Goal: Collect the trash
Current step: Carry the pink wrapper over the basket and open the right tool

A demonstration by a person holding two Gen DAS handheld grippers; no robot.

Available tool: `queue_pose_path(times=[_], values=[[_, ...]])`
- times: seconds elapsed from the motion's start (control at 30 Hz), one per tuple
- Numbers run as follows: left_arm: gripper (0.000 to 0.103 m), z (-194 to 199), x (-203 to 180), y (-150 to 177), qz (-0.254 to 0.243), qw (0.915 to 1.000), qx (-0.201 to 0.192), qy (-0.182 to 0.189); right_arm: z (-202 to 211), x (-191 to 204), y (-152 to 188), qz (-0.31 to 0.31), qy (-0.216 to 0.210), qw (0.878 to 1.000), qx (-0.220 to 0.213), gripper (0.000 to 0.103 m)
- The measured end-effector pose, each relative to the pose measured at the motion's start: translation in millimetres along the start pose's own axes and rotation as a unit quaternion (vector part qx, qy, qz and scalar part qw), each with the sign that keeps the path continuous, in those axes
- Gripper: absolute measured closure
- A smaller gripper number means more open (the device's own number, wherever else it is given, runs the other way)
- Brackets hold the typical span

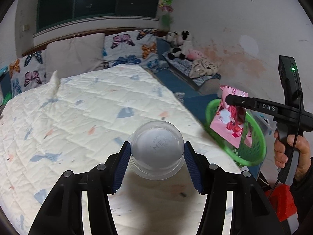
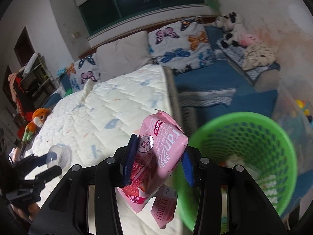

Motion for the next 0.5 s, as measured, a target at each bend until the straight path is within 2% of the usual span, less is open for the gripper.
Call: queue_pose_path(times=[0.3, 0.5], values=[[0.049, -26, -57, 2, -0.036, 0.9989, 0.021, 0.023, 24, -55, 35, -0.014, 0.063, 0.998, 0.017, 0.057], [0.049, -41, -90, 1, -0.056, 0.9974, 0.032, 0.033, 27, -83, 54, -0.026, 0.090, 0.995, 0.028, 0.049]])
Point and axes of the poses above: each gripper's, at about its wrist camera, not at the fingertips, and z roughly against the way its jaws point, x to its left, y to its underside, the point moved 3 cm from there along -z, roughly the way its jaws point, and after that the axes turned 15 degrees about z, right-handed, at the moved point
